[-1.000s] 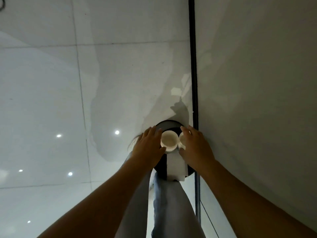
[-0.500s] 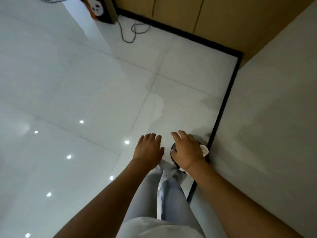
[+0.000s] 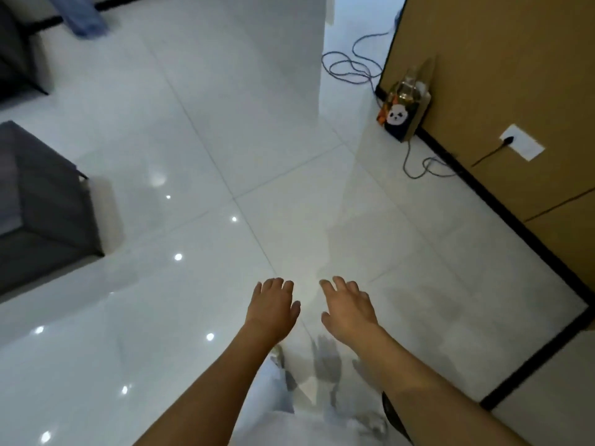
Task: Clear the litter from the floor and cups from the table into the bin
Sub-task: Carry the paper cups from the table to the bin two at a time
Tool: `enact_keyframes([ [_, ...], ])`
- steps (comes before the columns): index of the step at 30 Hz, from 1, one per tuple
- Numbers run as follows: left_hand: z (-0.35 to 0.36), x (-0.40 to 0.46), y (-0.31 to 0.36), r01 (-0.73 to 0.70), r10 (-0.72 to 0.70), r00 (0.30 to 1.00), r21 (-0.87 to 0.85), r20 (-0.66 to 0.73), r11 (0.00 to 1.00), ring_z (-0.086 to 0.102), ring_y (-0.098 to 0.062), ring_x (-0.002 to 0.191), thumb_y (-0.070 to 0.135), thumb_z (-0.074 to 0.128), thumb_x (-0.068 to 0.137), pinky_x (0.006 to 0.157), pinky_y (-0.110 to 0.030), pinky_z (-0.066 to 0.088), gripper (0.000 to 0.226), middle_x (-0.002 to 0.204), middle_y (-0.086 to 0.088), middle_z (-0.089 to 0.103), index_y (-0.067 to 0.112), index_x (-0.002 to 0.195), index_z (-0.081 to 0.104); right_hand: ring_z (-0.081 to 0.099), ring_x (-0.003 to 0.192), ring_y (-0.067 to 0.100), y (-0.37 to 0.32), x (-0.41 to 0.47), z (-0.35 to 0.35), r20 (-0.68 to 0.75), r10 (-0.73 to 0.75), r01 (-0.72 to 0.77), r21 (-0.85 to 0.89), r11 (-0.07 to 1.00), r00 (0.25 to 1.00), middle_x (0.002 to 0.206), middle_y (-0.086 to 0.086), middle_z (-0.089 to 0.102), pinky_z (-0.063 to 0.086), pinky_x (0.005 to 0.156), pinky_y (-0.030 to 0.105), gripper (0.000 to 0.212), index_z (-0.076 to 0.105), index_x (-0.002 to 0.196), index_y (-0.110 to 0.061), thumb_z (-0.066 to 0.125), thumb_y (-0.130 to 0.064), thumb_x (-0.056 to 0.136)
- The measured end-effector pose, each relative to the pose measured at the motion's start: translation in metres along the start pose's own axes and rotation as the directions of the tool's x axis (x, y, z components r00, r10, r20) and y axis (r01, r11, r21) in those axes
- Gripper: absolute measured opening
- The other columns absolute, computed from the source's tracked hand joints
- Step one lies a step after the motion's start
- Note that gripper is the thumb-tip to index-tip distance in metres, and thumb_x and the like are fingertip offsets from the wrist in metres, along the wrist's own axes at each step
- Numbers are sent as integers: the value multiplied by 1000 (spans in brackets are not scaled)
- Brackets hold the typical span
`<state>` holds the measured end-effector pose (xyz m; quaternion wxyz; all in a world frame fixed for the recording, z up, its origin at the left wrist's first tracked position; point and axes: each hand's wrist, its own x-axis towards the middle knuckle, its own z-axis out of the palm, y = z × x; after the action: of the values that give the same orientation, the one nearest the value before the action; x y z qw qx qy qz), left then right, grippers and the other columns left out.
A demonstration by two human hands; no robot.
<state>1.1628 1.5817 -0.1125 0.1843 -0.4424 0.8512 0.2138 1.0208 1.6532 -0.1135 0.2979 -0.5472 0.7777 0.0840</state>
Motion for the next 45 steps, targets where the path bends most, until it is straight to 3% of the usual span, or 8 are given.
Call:
enact_keyframes([
  [7, -67, 14, -164, 210, -224, 971, -147, -87, 967, 32, -22, 137, 39, 37, 99, 118, -39, 16, 49, 145, -5, 40, 15, 142, 36, 37, 131, 26, -165, 96, -51, -1, -238, 237, -97, 967, 971, 150, 2, 31, 37, 103, 38, 61, 26, 147, -25, 53, -31, 93],
  [14, -115, 40, -270, 369, -418, 902, -308, -111, 877, 34, -21, 135, 38, 38, 99, 117, -37, 17, 49, 144, -5, 41, 15, 142, 36, 40, 129, 26, -275, 182, -97, 80, -410, 418, -188, 889, 909, 150, 3, 33, 38, 102, 38, 62, 25, 148, -24, 53, -32, 94],
  [25, -226, 150, -430, 557, -674, 733, -488, -92, 672, 38, -21, 132, 39, 40, 98, 117, -35, 21, 49, 142, -3, 45, 17, 141, 39, 40, 128, 27, -432, 383, -211, 154, -601, 619, -272, 737, 784, 149, 4, 33, 40, 101, 38, 61, 25, 148, -22, 51, -30, 93],
  [36, -307, 211, -597, 653, -792, 611, -549, -26, 522, 44, -20, 127, 40, 43, 98, 111, -33, 30, 46, 138, -3, 49, 16, 137, 44, 43, 123, 26, -613, 530, -267, 255, -723, 760, -338, 556, 642, 144, 3, 37, 41, 94, 37, 60, 27, 146, -22, 51, -32, 92],
  [45, -385, 251, -789, 682, -843, 538, -592, 8, 429, 46, -25, 122, 38, 44, 97, 110, -38, 33, 43, 133, -7, 51, 13, 132, 48, 42, 125, 28, -801, 636, -302, 280, -745, 792, -310, 526, 605, 146, 5, 36, 42, 94, 37, 61, 27, 148, -22, 52, -30, 92],
])
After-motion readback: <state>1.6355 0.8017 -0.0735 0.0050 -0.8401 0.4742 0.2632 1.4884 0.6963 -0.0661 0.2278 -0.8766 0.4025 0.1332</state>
